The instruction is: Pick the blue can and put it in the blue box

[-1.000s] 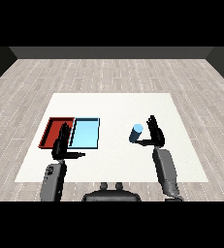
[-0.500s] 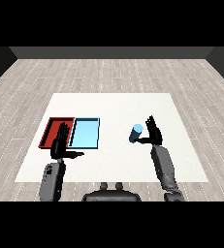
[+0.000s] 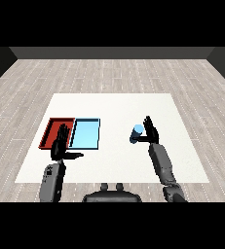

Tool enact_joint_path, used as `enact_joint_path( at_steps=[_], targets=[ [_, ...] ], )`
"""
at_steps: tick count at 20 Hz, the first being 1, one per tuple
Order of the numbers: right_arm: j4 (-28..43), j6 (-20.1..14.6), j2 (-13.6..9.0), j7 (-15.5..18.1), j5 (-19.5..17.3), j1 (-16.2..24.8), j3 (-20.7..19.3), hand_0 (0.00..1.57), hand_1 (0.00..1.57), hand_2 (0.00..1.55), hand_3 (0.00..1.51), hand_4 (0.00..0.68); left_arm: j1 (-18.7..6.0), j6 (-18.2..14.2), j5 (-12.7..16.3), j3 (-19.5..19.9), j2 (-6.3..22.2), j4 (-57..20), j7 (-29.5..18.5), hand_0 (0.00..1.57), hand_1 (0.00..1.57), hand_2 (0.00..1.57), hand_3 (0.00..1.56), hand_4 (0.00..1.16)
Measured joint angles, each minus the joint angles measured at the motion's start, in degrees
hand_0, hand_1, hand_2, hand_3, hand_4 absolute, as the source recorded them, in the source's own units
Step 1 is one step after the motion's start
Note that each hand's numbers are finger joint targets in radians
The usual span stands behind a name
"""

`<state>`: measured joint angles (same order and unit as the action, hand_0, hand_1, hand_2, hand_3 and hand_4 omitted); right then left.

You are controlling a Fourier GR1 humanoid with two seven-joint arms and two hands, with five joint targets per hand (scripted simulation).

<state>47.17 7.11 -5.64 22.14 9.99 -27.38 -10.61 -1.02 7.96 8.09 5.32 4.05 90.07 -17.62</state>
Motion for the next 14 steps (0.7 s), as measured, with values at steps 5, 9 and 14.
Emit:
enact_joint_path(
  at_steps=[5,9,14],
  targets=[
    [-9.15,0.11,0.2,2.92,0.71,-4.72,-1.57,0.0,0.0,0.0,0.0,0.0,0.31,-0.86,-0.94,-1.04,-0.88,0.72,0.05,0.0,0.0,0.0,0.0,0.0],
    [-13.68,-0.23,0.61,3.92,0.82,-7.63,-1.82,0.0,0.0,0.0,0.0,0.0,-0.79,-0.12,0.34,0.63,0.6,0.75,1.18,0.0,0.0,0.0,0.0,0.0],
    [-18.15,-0.65,0.88,6.74,0.61,-9.81,-2.05,0.0,0.0,0.0,0.0,0.0,0.54,-0.41,-0.13,-0.09,-0.14,1.55,0.87,0.0,0.0,0.0,0.0,0.0]
  ],
)
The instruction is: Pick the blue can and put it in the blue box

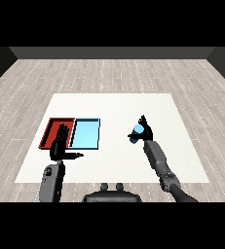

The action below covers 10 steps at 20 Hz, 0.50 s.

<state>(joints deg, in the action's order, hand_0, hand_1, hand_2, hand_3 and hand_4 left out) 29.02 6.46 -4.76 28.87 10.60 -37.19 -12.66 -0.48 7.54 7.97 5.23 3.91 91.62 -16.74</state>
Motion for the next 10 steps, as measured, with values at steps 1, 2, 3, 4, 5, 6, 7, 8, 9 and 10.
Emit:
enact_joint_path(
  at_steps=[1,2,3,4,5,6,7,8,9,10],
  targets=[
    [0.04,-0.48,0.16,-0.45,0.13,-0.4,0.01,0.0,0.0,0.15,0.22,0.0,-0.02,-0.01,0.03,0.0,0.05,0.32,0.27,0.0,0.0,0.0,0.0,0.0],
    [-0.31,-1.04,-0.01,-0.6,0.42,-0.73,-0.39,0.4,0.4,0.88,0.91,0.0,0.5,-0.06,-0.12,-0.26,-0.09,0.93,0.32,0.0,0.0,0.0,0.0,0.0],
    [0.2,-2.71,0.63,-0.41,0.3,-0.5,-0.33,1.27,1.27,1.39,1.37,0.437,0.67,0.09,0.34,0.03,0.26,1.91,1.08,0.0,0.0,0.0,0.0,0.0],
    [-0.17,-4.08,0.33,-0.36,0.2,-1.02,-0.65,1.52,1.52,1.5,1.46,0.599,0.49,-0.11,0.08,-0.22,0.03,1.77,1.08,0.0,0.0,0.0,0.0,0.0],
    [-0.91,-5.51,0.22,0.25,-0.04,-1.55,-0.93,1.53,1.53,1.5,1.44,0.631,0.11,-0.83,-0.32,-0.6,-0.29,2.33,1.91,0.0,0.0,0.0,0.0,0.0],
    [-0.64,-6.79,0.3,0.51,-0.16,-1.45,-0.97,1.5,1.5,1.48,1.43,0.599,0.53,-0.51,0.05,-0.42,-0.32,2.22,1.5,0.0,0.0,0.0,0.0,0.0],
    [-0.42,-7.78,0.4,0.33,-0.31,-1.55,-0.85,1.51,1.51,1.48,1.43,0.591,-0.02,-0.48,-0.13,-0.31,-0.36,1.11,0.74,0.0,0.0,0.0,0.0,0.0],
    [-0.24,-9.01,0.89,0.74,-0.69,-1.21,-0.52,1.53,1.53,1.49,1.44,0.587,-0.07,-0.16,0.3,0.0,-0.11,1.14,0.8,0.0,0.0,0.0,0.0,0.0],
    [0.42,-9.72,1.05,-0.01,-0.83,-1.13,-0.17,1.54,1.54,1.5,1.46,0.596,0.03,-0.08,0.61,-0.1,-0.13,1.78,1.51,0.0,0.0,0.0,0.0,0.0],
    [1.58,-10.67,1.38,-1.0,-1.2,-0.93,0.48,1.54,1.54,1.49,1.45,0.601,-0.14,-0.08,1.02,0.19,0.01,2.16,2.01,0.0,0.0,0.0,0.0,0.0]
  ],
)
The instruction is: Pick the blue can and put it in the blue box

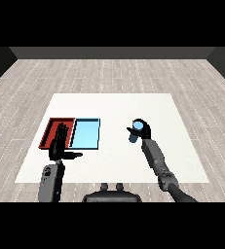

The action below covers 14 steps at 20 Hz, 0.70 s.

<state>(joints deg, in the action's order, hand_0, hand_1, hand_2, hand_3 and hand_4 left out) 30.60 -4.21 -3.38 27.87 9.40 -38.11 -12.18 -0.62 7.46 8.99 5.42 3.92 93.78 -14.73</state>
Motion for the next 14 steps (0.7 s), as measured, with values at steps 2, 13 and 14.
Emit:
enact_joint_path(
  at_steps=[2,13,14],
  targets=[
    [-0.2,-0.73,0.25,0.48,-0.67,-0.12,0.65,1.51,1.51,1.48,1.45,0.597,0.2,0.31,-0.45,-0.08,-0.1,-1.36,-1.42,0.0,0.0,0.0,0.0,0.0],
    [15.58,-2.91,1.7,-8.63,-3.48,0.69,7.31,1.45,1.45,1.47,1.44,0.629,0.66,-0.94,-3.93,-2.97,-1.01,-0.57,-1.05,0.0,0.0,0.0,0.0,0.0],
    [17.42,-3.18,2.04,-8.91,-3.54,1.2,8.27,1.42,1.42,1.46,1.44,0.634,0.34,-0.57,-3.74,-2.89,-0.74,-0.85,-0.83,0.0,0.0,0.0,0.0,0.0]
  ],
)
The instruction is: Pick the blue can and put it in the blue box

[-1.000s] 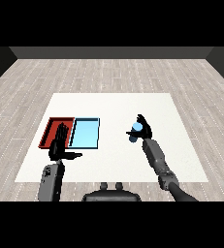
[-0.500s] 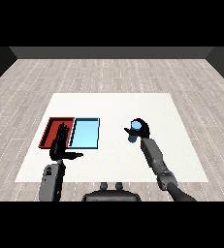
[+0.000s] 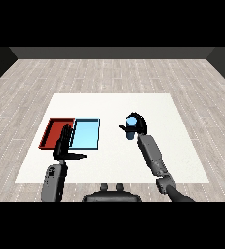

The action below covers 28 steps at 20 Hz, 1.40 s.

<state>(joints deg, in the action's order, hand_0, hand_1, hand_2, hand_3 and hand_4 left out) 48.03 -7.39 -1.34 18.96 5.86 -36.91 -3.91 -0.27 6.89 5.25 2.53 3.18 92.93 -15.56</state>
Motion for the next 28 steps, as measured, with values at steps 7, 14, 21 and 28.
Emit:
enact_joint_path(
  at_steps=[7,14,21,28],
  targets=[
    [6.63,-0.8,0.89,-1.12,-0.96,0.07,3.22,1.49,1.49,1.46,1.44,0.632,-1.36,1.4,1.86,-2.44,-2.04,-1.8,2.78,0.0,0.0,0.0,0.0,0.0],
    [22.21,-2.77,1.26,-6.57,-1.05,9.42,9.85,1.5,1.5,1.47,1.44,0.636,-2.33,0.7,3.02,-4.87,-2.95,-2.29,4.96,0.0,0.0,0.0,0.0,0.0],
    [25.67,-2.42,1.07,-7.46,-0.95,11.61,11.53,1.44,1.44,1.46,1.43,0.615,-6.51,-4.75,6.09,-12.18,-3.13,-4.67,8.35,0.0,0.0,0.0,0.0,0.0],
    [26.2,-2.55,1.11,-7.51,-1.04,11.52,13.42,1.43,1.43,1.45,1.44,0.607,-10.08,-10.37,6.05,-17.0,-3.17,-9.2,8.72,0.0,0.0,0.0,0.0,0.0]
  ],
)
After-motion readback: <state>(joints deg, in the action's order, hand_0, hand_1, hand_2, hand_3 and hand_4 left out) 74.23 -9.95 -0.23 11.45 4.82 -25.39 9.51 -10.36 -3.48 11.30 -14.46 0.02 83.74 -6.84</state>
